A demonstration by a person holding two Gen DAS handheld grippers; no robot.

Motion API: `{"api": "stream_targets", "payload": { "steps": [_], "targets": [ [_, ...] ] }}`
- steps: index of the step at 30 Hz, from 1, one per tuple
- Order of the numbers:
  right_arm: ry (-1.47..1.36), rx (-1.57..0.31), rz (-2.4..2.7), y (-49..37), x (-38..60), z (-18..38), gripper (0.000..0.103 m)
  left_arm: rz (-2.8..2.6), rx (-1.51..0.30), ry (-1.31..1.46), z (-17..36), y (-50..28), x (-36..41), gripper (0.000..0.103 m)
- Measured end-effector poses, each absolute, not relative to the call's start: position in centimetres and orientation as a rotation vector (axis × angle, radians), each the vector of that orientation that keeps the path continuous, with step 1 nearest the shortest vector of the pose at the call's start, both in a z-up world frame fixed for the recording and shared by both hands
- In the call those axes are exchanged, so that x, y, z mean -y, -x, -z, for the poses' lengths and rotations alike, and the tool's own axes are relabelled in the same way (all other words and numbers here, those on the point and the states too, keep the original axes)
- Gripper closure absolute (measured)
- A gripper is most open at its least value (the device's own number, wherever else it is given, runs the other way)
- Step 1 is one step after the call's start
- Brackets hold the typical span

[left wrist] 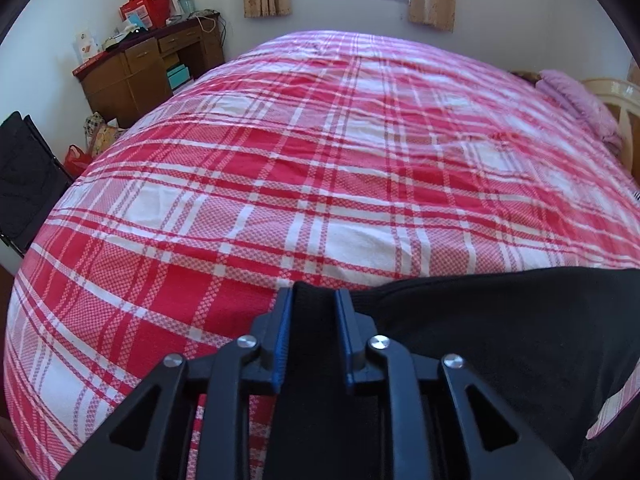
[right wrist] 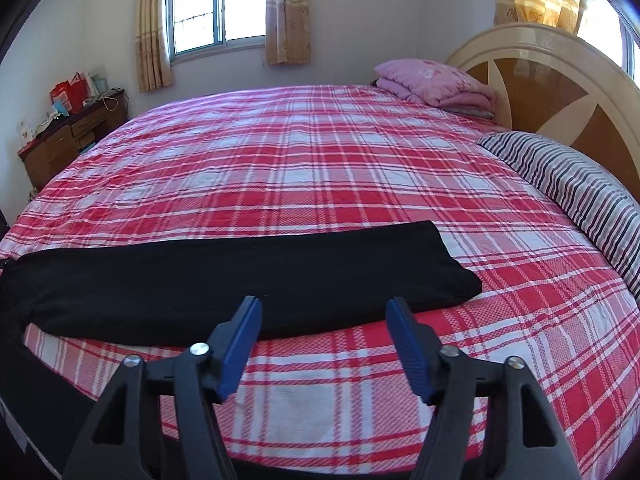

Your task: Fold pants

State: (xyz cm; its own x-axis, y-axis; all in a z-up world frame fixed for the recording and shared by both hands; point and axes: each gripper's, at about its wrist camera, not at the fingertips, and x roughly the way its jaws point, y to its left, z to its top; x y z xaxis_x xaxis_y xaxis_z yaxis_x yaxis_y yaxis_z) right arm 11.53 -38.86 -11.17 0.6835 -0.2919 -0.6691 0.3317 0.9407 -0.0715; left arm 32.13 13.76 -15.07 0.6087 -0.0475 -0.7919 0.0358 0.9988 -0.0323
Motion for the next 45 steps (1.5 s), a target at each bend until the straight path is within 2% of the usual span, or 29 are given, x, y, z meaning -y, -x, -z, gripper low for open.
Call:
{"api": "stream_targets", "payload": {
  "steps": [13, 20, 37, 39, 42, 45],
  "targets": [
    [-0.2, -0.782, 0.415, -12.6, 46.7, 11.2, 0.043, 0.054, -0.935, 0.066, 16.0, -33.0, -14.6, 0.077],
    [-0.226, -0.8, 0.439, -14.3, 52.2, 10.9, 0.043, 0.067, -0.915, 0.068, 16.1, -32.8, -14.6, 0.081],
    [-0.323, -0.95, 0.302, -22.7, 57.0, 15.9, 0.043, 0.059, -0.913, 0.086, 16.4, -32.9, -14.9, 0.081],
    [-0.308, -0.954, 0.287, -22.9, 56.6, 16.2, 0.054, 0.059, -0.913, 0.09, 16.5, -33.0, -15.0, 0.081],
    [-0.288, -0.953, 0.301, -23.0, 56.5, 16.2, 0.077, 0.054, -0.908, 0.075, 16.5, -32.9, -14.7, 0.084],
    [-0.289, -0.943, 0.302, -22.7, 56.6, 15.9, 0.085, 0.055, -0.894, 0.054, 16.3, -33.0, -14.1, 0.089]
  ]
}}
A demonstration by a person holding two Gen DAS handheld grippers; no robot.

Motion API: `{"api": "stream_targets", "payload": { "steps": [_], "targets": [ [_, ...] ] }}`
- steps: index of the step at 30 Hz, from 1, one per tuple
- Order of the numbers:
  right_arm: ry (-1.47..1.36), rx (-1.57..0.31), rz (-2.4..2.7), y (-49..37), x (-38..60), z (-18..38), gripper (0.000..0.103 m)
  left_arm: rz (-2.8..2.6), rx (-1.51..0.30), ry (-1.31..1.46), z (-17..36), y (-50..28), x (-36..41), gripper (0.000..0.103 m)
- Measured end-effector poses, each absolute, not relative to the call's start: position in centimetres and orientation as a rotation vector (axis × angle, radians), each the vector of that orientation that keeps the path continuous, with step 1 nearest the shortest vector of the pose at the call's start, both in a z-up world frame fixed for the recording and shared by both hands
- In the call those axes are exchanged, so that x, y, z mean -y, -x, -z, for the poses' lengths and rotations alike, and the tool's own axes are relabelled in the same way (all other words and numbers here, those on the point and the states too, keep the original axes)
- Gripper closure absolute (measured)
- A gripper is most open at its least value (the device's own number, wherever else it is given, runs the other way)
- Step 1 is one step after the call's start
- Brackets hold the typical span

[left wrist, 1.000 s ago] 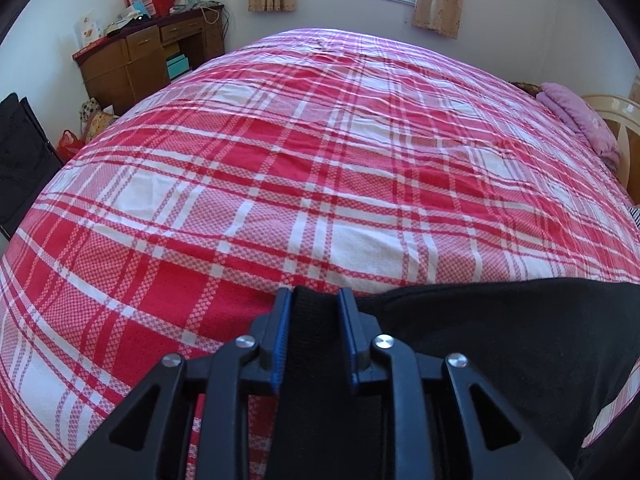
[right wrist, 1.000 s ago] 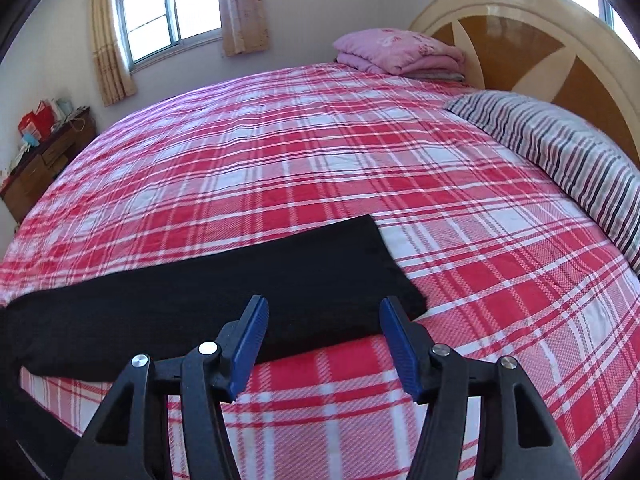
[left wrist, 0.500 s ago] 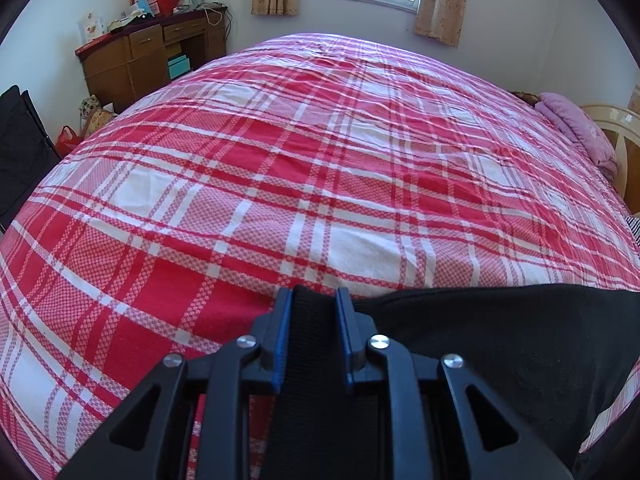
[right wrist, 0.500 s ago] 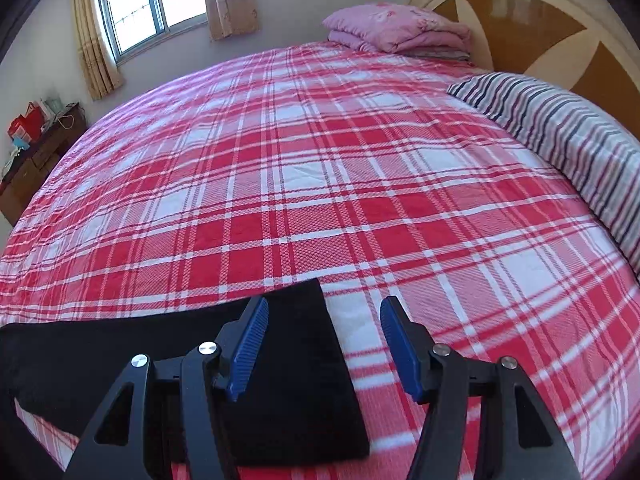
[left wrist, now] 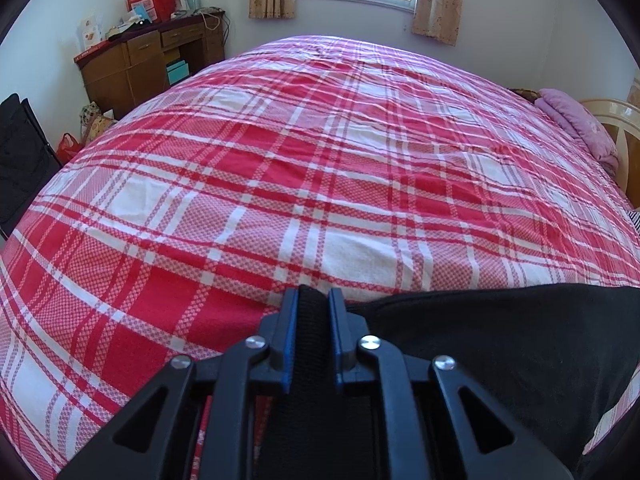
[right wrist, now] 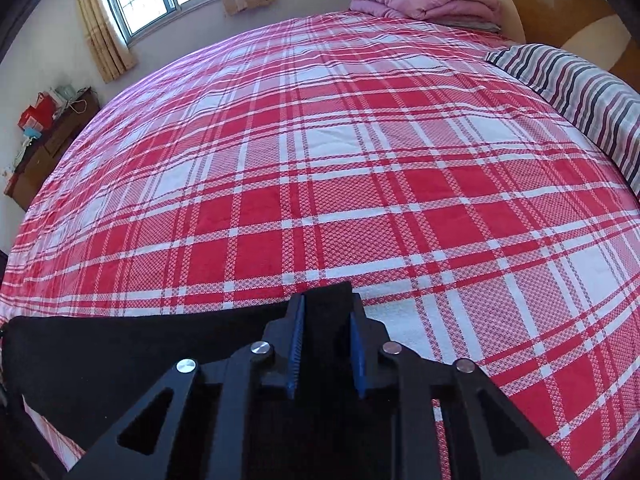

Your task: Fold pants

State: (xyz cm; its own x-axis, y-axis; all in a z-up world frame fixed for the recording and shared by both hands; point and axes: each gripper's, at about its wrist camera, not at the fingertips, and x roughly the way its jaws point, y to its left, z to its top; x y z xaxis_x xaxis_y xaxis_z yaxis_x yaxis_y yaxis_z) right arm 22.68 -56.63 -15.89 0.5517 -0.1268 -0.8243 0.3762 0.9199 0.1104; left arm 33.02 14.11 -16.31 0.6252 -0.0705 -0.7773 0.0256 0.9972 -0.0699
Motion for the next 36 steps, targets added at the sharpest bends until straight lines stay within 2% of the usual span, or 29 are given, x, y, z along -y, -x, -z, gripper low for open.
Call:
{"api": "stream_targets", "payload": {
  "steps": [5, 21, 36],
  "targets": [
    [-0.254, -0.892, 0.303, -21.8, 55.5, 14.2, 0.093, 0.068, -0.872, 0.059, 15.7, -32.7, -14.2, 0.091],
    [-0.241, -0.667, 0.273, -13.9, 51.8, 6.9, 0.097, 0.169, -0.695, 0.165, 11.8, -29.5, -16.4, 0.091],
    [-0.321, -0.57, 0.291, -3.2, 50.3, 7.0, 0.1, 0.275, -0.571, 0.19, 9.7, -24.4, -18.1, 0.091]
  ]
}}
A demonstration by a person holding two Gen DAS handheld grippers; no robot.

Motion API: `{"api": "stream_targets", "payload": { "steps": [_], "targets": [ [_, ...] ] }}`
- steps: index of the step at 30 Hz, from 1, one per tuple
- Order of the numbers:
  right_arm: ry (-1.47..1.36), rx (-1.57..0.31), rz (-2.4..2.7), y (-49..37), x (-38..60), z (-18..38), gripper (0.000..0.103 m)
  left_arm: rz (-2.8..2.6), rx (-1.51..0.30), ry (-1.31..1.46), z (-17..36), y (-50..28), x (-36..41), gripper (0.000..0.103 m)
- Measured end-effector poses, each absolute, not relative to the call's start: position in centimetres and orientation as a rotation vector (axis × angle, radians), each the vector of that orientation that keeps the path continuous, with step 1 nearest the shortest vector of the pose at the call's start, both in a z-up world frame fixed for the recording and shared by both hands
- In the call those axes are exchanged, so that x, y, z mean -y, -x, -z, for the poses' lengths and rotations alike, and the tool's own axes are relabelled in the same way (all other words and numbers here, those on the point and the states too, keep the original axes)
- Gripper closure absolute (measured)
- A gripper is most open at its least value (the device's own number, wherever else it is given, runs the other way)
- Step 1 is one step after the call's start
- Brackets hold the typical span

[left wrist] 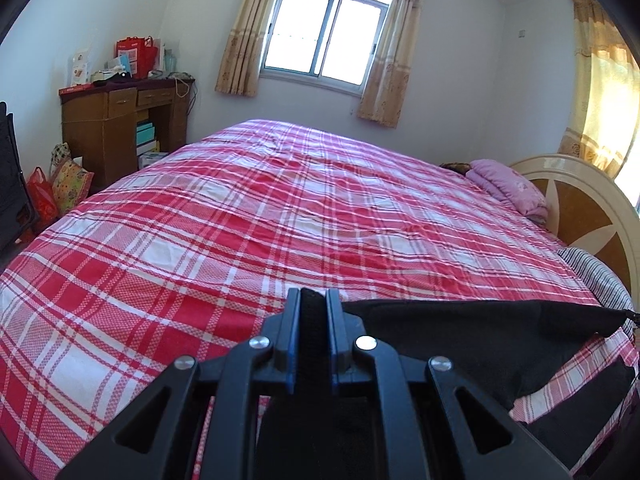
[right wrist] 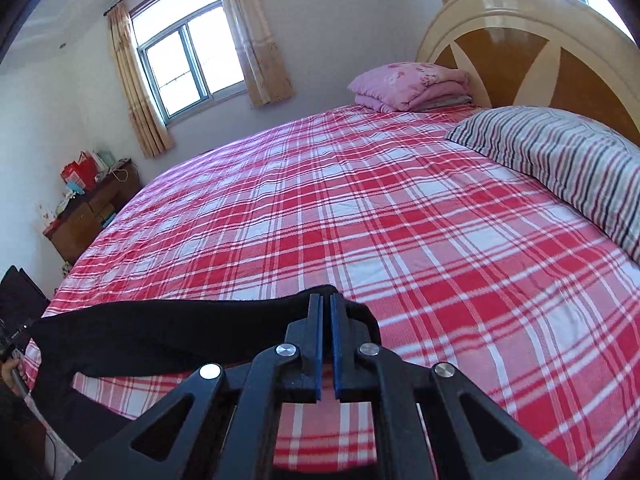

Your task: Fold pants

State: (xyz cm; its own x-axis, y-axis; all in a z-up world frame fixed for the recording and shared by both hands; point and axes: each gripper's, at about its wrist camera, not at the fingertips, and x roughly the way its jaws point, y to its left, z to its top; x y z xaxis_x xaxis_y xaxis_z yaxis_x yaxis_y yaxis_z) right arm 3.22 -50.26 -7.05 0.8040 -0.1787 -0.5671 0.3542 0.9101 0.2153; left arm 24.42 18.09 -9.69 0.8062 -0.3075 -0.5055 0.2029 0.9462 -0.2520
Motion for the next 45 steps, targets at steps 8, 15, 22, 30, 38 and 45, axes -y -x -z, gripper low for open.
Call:
{"api": "stream_targets", "payload": {
  "steps": [8, 15, 22, 30, 38, 45],
  "targets": [
    [-0.331, -0.579, 0.299, 1.0, 49.4, 8.5, 0.103, 0.316, -0.537, 0.185, 10.2, -21.3, -18.7, 0.091],
    [-0.25, -0.646, 0.295, -0.2, 47.8, 9.0, 0.049, 0.321, -0.548, 0.189, 11.1, -20.4, -19.0, 0.091],
    [-0.292, -0.765, 0.262, -2.7, 46.8, 10.4, 0.05, 0.316, -0.554, 0.187, 11.6, -20.4, -19.1, 0.091],
    [-0.332, -0.896, 0.278, -3.1, 46.4, 12.6, 0.058, 0.317, -0.551, 0.173, 11.6, -20.3, -19.1, 0.091],
    [-0.334, -0.816, 0.245, -3.0, 46.0, 11.2, 0.096, 0.311, -0.54, 0.118, 10.8, -20.7, -18.5, 0.091],
    [-0.29, -0.636, 0.234, 1.1, 45.6, 5.4, 0.097, 0.334, -0.472, 0.092, 9.4, -19.1, -19.0, 0.091]
  ]
}}
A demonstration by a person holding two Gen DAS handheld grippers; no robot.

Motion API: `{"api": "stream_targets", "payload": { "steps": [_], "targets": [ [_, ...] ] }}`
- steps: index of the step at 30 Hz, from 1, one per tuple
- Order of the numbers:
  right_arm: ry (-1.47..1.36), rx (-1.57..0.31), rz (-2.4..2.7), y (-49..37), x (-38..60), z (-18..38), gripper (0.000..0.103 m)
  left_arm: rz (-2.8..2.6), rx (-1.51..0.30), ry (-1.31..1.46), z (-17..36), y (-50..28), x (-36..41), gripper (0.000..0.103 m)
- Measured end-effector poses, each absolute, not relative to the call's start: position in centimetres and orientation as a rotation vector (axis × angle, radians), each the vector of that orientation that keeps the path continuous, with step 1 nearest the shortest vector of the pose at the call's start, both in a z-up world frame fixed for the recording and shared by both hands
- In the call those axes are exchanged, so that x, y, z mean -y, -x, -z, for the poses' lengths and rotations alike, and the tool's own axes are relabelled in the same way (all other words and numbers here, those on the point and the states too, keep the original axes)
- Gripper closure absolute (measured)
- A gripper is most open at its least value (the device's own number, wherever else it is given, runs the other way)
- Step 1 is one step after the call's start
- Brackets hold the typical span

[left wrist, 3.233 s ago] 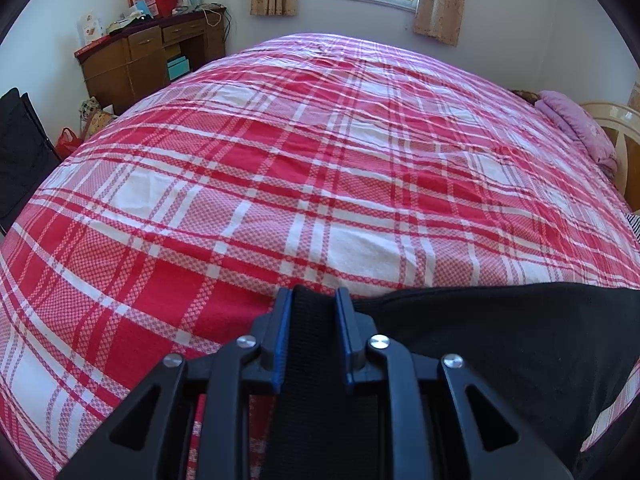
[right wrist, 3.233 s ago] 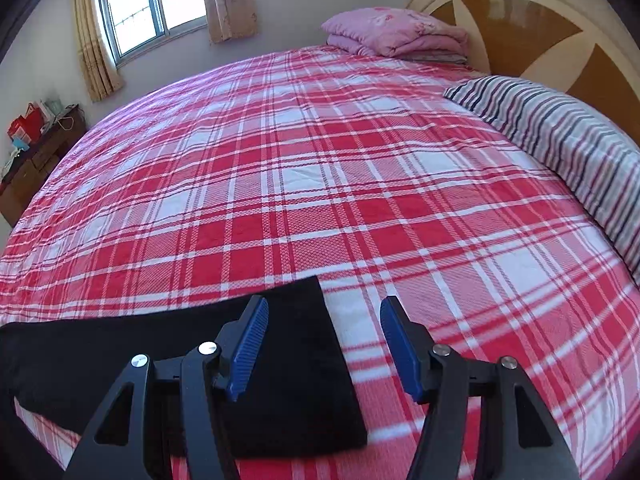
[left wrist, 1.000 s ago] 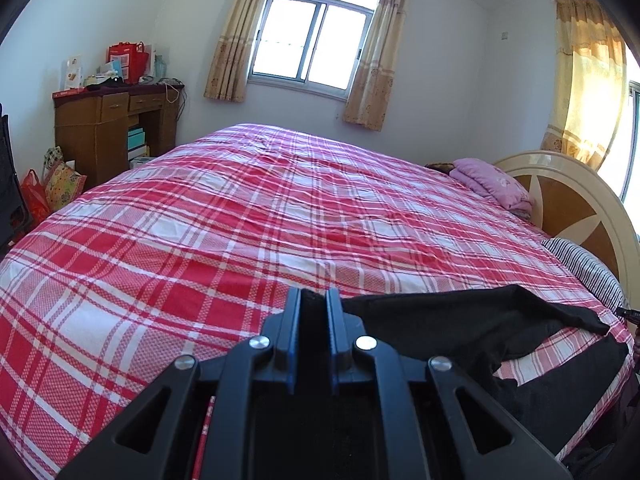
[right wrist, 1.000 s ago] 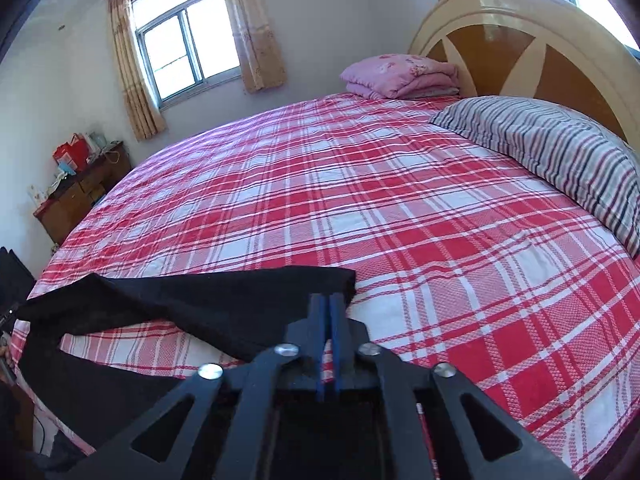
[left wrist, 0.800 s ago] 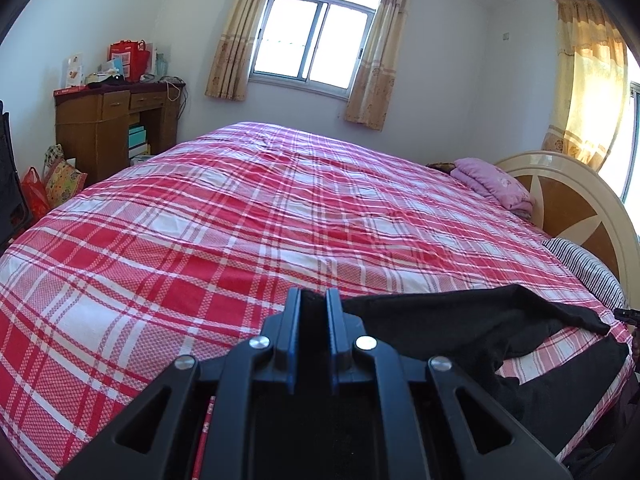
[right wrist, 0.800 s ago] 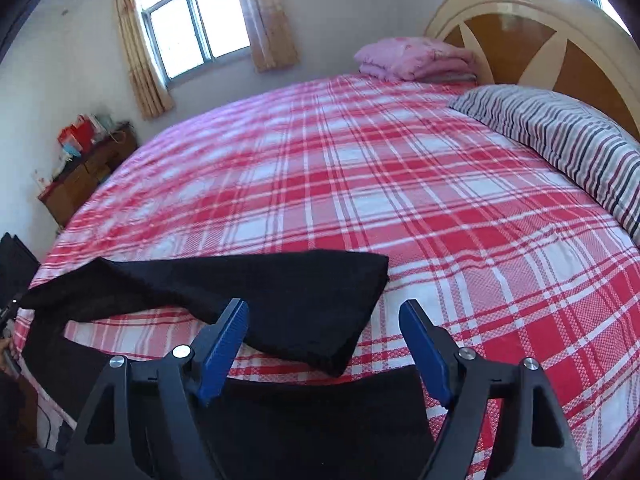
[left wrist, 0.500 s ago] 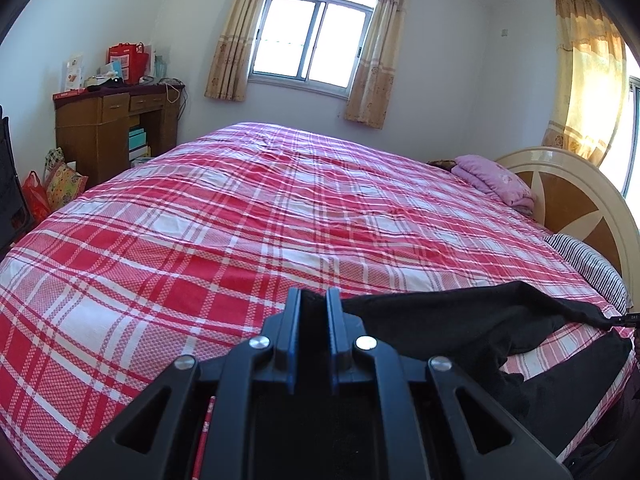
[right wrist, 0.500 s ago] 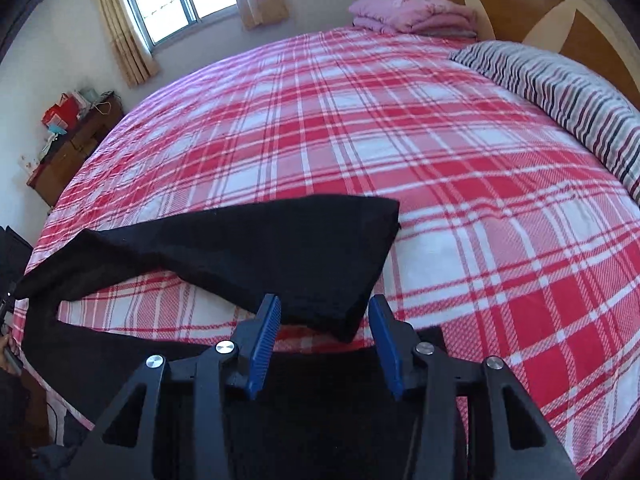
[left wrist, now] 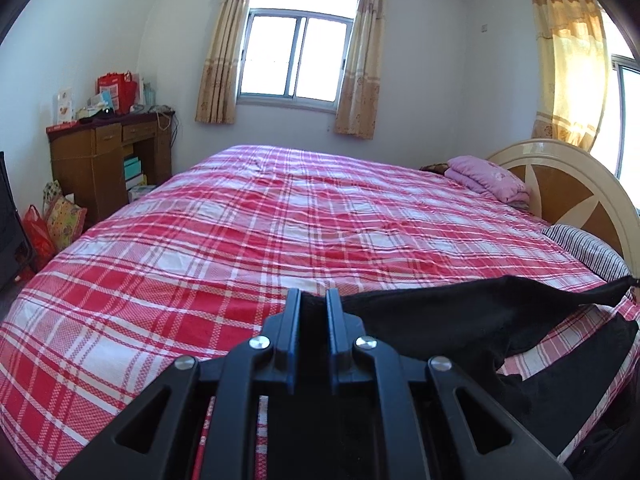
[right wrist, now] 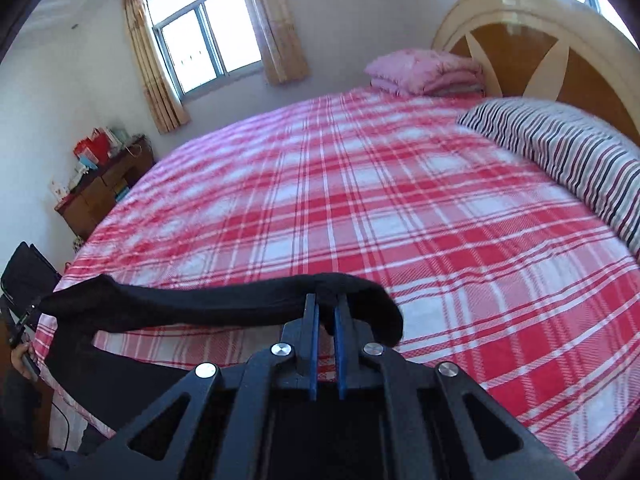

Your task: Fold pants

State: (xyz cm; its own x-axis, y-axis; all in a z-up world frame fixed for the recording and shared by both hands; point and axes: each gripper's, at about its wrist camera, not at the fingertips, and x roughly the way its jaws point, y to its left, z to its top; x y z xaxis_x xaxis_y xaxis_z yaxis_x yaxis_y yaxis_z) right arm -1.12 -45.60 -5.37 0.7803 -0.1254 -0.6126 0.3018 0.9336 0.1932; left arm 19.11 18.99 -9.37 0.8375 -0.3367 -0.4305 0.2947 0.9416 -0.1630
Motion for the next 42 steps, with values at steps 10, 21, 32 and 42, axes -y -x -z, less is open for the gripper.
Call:
{"api": "stream_targets", "payload": {
  "steps": [10, 21, 32, 42],
  "targets": [
    [-0.342, -0.686, 0.3, 7.5, 47.2, 9.5, 0.097, 0.437, -0.415, 0.139, 13.2, -13.9, -21.8, 0.091],
    [-0.355, -0.746, 0.335, 9.6, 47.2, 13.0, 0.096, 0.417, -0.465, 0.074, 15.9, -12.2, -21.9, 0.089],
    [-0.224, -0.672, 0.468, 11.3, 45.7, 9.5, 0.092, 0.362, -0.507, -0.004, 17.0, -9.4, -24.2, 0.076],
    [0.171, -0.699, 0.072, 3.1, 29.2, 9.2, 0.05, 0.391, -0.493, 0.099, 15.7, -8.8, -24.7, 0.07]
  ]
}}
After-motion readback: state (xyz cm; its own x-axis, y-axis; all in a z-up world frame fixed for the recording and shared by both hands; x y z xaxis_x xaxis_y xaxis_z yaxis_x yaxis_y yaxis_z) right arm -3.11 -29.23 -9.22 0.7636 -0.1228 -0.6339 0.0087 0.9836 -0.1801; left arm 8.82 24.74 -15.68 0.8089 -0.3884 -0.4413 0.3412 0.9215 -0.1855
